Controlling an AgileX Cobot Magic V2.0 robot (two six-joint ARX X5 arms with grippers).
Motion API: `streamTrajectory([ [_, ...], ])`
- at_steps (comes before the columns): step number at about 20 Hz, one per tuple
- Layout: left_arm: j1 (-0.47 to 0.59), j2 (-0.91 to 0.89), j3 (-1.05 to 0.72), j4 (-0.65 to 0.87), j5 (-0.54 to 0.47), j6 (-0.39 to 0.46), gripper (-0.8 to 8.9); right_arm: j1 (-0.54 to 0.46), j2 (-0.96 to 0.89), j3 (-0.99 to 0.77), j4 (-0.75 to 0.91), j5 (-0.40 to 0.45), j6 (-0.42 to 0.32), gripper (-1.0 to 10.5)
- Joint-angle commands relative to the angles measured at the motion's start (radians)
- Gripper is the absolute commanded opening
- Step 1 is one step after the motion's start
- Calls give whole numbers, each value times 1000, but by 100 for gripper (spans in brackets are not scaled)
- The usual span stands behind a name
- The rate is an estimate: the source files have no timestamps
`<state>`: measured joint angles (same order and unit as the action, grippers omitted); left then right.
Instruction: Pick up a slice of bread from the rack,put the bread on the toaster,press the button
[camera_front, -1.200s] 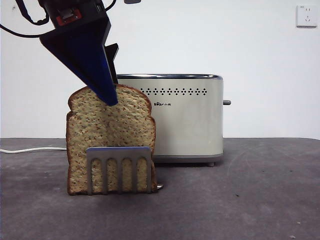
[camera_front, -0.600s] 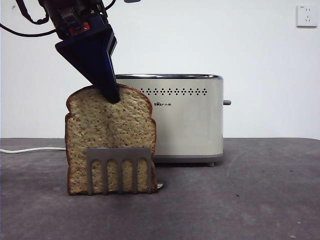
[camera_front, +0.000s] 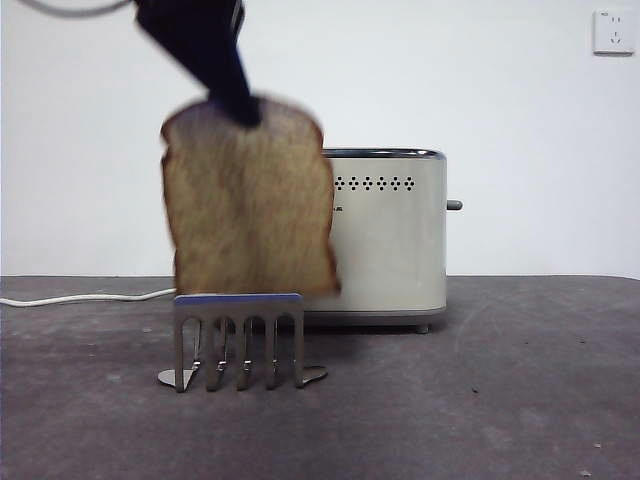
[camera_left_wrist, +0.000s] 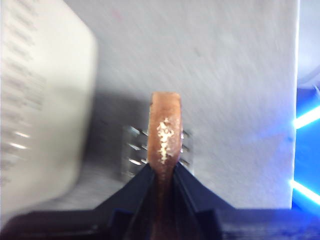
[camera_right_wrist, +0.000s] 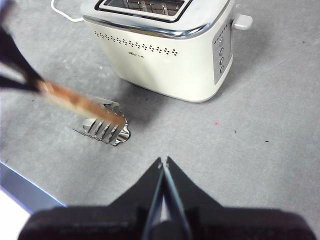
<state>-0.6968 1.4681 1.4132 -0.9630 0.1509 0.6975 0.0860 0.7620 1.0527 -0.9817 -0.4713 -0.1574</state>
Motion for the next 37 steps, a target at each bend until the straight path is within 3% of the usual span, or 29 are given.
streamTrajectory([
  [1, -3, -8, 105, -54, 6, 10, -8, 3, 0, 0, 0, -1, -8, -11],
  [5, -3, -8, 317, -70, 5, 10, -9, 3, 11, 0, 0, -1, -8, -11],
  [8, -3, -8, 408, 43, -38, 14, -9, 3, 16, 0, 0, -1, -8, -11],
  [10, -1, -7, 412, 121, -90, 61, -9, 3, 17, 0, 0, -1, -8, -11],
  [15, 34, 44, 412, 136, -99, 169, -9, 3, 19, 0, 0, -1, -8, -12],
  [22, 83, 168, 412, 153, -98, 218, -9, 3, 30, 0, -3, -1, -8, -11],
  [37, 95, 253, 412, 126, -42, 273, -9, 3, 63, 0, -7, -1, -10, -12],
])
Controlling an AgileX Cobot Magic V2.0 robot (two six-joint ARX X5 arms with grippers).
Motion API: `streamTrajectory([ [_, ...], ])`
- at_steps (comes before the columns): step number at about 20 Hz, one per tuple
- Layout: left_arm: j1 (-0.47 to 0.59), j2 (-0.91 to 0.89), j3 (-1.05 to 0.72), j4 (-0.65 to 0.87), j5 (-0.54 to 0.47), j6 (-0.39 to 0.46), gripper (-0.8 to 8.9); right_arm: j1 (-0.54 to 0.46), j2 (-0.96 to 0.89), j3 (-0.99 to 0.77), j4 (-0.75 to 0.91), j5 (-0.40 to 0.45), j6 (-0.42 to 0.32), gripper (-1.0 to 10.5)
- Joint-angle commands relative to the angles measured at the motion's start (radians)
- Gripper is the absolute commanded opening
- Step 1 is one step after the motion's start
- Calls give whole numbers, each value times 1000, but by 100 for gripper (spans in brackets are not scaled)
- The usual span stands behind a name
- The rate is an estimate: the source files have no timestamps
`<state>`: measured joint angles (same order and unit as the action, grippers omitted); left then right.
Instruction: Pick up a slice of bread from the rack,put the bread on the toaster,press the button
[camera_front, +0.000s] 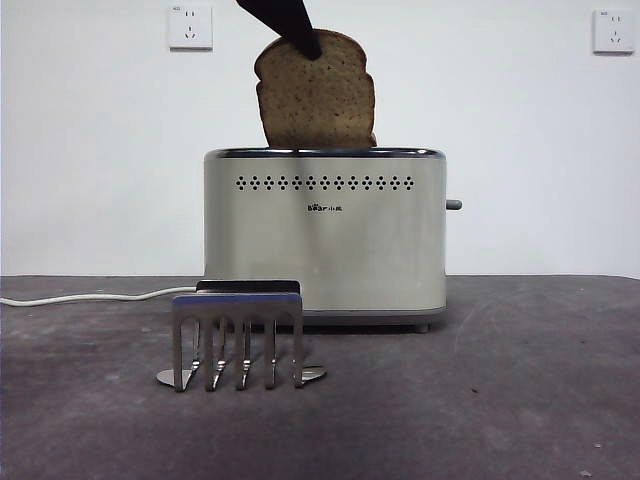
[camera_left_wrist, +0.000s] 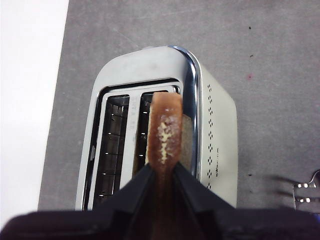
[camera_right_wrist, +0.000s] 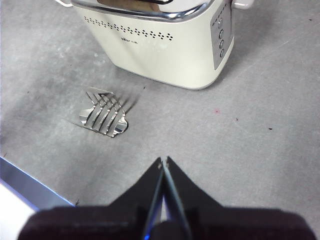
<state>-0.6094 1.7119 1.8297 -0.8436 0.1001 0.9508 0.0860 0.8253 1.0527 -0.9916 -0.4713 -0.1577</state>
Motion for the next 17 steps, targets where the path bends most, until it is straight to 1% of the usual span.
streamTrajectory([
  [1, 12, 11, -4, 12, 8, 19, -9, 3, 1, 0, 3, -1, -9, -11],
  [7, 56, 97, -4, 10, 7, 10, -9, 3, 6, 0, 3, -1, -9, -11],
  [9, 55, 119, -4, 32, 8, -18, -1, 3, 6, 0, 3, -1, -9, -11],
  [10, 55, 124, -4, 59, 8, -45, 1, 3, 6, 0, 3, -1, -9, -12],
  [11, 55, 127, -4, 92, 8, -75, 31, 3, 6, 0, 3, -1, -9, -12],
  [14, 54, 129, -4, 161, 7, -138, 353, 3, 9, 0, 13, -1, -9, -12],
  [17, 55, 129, -4, 158, 5, -188, 358, 3, 26, 0, 46, -1, -8, -12],
])
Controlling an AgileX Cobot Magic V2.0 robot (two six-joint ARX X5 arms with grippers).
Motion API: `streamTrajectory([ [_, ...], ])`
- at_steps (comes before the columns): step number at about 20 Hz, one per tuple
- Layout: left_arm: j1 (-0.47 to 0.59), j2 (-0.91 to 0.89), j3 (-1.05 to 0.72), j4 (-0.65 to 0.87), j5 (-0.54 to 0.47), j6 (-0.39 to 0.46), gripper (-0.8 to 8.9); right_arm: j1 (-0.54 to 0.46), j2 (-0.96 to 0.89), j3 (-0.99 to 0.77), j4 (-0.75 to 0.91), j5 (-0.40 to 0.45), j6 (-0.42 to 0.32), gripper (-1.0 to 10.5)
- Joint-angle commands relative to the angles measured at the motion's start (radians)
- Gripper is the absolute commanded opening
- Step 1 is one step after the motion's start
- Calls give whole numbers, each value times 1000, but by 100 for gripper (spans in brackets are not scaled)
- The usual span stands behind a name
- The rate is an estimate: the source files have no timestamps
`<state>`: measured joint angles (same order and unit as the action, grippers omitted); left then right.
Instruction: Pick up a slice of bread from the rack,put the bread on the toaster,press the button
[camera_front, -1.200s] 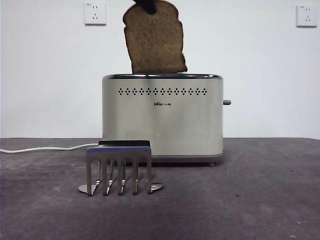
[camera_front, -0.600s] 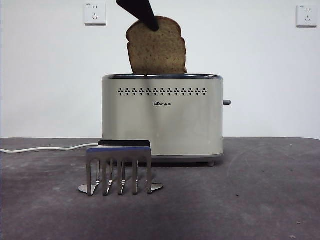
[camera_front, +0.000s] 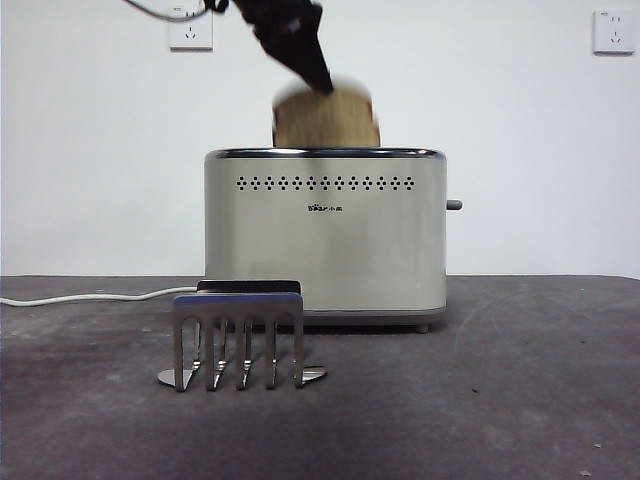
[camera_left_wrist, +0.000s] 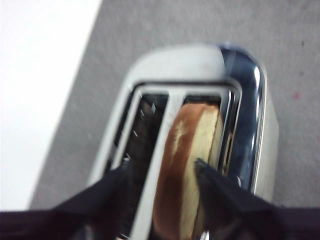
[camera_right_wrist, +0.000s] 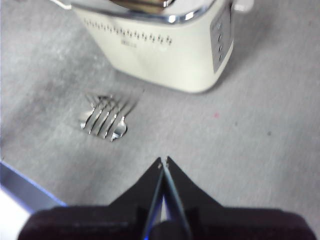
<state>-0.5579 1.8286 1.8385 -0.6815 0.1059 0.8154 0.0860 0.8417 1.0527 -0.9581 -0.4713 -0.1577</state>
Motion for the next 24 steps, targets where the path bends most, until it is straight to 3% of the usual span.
streamTrajectory([
  [1, 3, 12, -13, -8, 0, -83, 355, 3, 19, 0, 15, -1, -9, -11],
  [7, 2, -35, -11, -6, 1, -299, 354, 2, 122, 0, 168, -1, 12, -12],
  [12, 1, -167, -10, -105, 40, -562, 354, 2, 288, 0, 514, -4, 186, -12],
  [18, -2, -343, -10, -281, 248, -661, 354, -40, 575, 18, 923, -189, 514, -12],
  [21, -7, -413, -10, -316, 295, -663, 354, -51, 730, 89, 952, -268, 562, -12],
  [24, -8, -444, -10, -331, 293, -673, 354, -51, 810, 146, 954, -275, 568, -12],
])
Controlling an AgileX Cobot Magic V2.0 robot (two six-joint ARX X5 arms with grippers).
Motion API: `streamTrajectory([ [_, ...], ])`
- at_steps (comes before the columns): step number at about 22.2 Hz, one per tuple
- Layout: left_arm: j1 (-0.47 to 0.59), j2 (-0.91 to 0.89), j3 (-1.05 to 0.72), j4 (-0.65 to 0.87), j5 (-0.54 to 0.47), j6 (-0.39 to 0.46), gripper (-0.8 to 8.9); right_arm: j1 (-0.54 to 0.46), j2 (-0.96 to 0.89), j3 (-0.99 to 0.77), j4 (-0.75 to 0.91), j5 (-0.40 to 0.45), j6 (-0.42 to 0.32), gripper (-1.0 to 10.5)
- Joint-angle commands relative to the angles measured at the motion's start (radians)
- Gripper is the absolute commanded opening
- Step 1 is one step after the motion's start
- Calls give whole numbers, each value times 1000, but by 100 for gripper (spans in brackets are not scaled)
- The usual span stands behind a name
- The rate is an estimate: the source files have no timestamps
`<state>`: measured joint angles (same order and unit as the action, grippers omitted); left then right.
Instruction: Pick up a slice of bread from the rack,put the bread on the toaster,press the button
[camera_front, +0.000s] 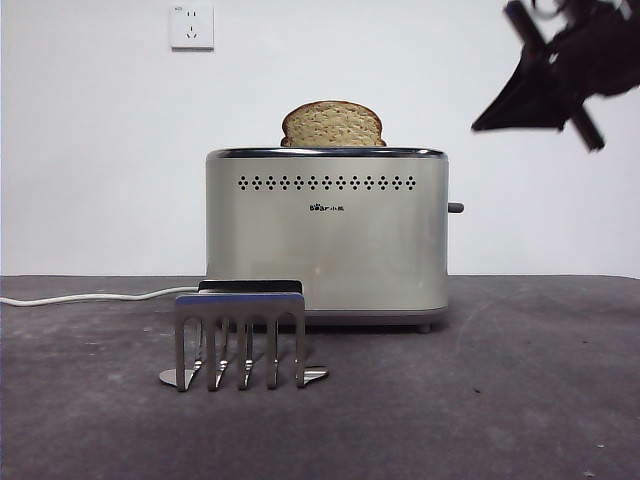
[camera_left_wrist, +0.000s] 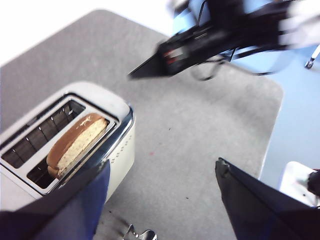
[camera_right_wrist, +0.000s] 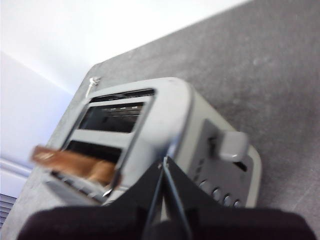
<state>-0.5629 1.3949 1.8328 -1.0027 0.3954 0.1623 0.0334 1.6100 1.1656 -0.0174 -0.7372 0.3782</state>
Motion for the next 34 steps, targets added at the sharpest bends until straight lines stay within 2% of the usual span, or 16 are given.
streamTrajectory([
  [1, -3, -17, -5, -15, 5, -35, 354, 1, 65, 50, 14, -9, 32, -12],
  [10, -8, -24, -5, -21, 4, -40, 354, 1, 204, 115, 26, -5, 36, -12],
  [27, -8, -24, -5, -12, 2, -39, 354, 16, 318, 115, 67, 11, 31, -12],
  [34, -8, -24, -5, -16, 0, -39, 354, 21, 370, 115, 24, 16, -33, -12],
])
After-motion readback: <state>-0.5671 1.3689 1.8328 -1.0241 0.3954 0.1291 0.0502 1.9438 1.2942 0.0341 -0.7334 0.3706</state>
